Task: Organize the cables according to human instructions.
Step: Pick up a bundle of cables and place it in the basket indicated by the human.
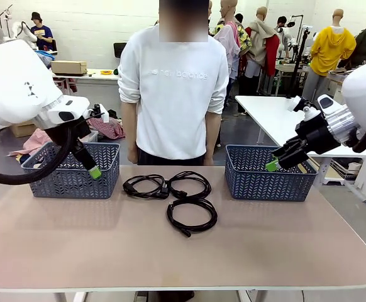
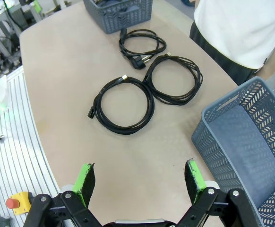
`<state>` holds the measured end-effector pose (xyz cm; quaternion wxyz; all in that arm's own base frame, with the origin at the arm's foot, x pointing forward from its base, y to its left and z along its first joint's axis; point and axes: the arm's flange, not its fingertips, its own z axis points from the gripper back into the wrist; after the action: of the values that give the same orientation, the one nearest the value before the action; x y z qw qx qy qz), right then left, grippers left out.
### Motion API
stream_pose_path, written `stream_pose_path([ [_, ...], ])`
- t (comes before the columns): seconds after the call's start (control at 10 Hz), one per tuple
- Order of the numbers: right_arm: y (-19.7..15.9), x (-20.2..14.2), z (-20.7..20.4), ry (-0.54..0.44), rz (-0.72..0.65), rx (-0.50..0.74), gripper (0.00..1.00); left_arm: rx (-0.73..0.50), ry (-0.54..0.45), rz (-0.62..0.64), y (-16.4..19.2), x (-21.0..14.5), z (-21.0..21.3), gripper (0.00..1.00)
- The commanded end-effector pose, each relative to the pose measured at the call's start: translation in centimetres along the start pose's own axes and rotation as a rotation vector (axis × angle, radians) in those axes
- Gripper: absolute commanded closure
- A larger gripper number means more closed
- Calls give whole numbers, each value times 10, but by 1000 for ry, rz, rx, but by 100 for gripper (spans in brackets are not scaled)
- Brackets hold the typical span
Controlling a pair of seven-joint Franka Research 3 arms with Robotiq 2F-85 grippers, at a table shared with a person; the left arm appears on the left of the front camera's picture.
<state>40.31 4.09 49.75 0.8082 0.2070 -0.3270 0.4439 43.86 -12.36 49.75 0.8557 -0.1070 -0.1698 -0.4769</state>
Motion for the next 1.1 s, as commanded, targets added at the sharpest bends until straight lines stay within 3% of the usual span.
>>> stream_pose_path([
  [0.0, -3, 1, -1, -34, 21, 14, 0, -31, -18, -24, 3, -10, 1, 0],
  [1.0, -3, 1, -1, -34, 21, 14, 0, 0, 0, 0, 0, 0, 0, 0],
])
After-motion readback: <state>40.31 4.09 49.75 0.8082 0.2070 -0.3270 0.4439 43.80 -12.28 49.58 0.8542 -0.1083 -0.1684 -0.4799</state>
